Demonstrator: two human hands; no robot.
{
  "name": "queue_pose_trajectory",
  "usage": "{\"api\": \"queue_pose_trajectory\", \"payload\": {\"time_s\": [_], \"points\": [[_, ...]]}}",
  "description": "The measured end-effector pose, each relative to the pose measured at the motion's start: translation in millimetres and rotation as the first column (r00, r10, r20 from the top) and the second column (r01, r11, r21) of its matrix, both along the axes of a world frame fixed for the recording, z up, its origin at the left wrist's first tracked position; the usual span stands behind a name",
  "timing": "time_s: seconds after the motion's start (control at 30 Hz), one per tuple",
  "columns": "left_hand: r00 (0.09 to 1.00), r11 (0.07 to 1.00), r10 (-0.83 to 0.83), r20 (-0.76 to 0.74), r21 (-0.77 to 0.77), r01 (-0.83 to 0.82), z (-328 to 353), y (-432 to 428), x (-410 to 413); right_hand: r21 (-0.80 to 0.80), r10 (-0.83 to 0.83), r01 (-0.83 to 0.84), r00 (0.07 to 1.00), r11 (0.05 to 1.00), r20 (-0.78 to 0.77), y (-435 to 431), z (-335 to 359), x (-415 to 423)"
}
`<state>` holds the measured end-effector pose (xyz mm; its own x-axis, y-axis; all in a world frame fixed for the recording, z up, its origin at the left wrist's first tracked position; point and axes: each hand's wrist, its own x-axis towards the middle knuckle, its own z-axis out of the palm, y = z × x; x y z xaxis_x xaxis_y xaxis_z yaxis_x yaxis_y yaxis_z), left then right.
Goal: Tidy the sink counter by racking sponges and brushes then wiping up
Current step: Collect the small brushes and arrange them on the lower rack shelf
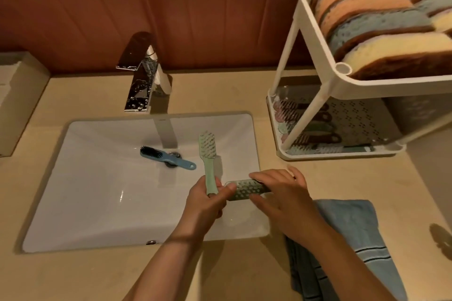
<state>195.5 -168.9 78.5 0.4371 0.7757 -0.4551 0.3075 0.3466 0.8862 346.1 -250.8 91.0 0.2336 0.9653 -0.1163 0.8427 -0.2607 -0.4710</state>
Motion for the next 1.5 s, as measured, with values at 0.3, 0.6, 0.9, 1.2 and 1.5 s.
{"api": "queue_pose_trajectory", "payload": {"time_s": [0.3,0.6,0.9,1.2,1.5], "points": [[0.997,0.982,0.074,0.002,-0.172,-0.072,8.7,-5.6,46.8,0.215,-0.133,0.155,0.985,0.964,-0.113,-21.8,-5.1,55.6],[0.996,0.978,0.092,-0.003,-0.190,-0.090,12.3,4.8,65.9,0.094,-0.416,0.419,0.908,0.903,-0.054,-15.6,-8.3,164.5],[0.994,0.966,0.106,-0.039,-0.232,-0.112,9.5,0.1,59.8,0.016,-0.429,0.431,0.900,0.902,-0.076,23.8,-33.1,202.1],[0.989,0.955,0.142,-0.036,-0.259,-0.147,4.7,5.0,50.4,-0.053,-0.412,0.408,0.905,0.911,-0.103,19.3,-40.3,203.0],[0.998,0.981,-0.048,-0.033,-0.191,0.041,3.9,6.9,41.4,0.085,-0.464,0.499,0.846,0.862,-0.262,7.2,-23.6,181.0]]}}
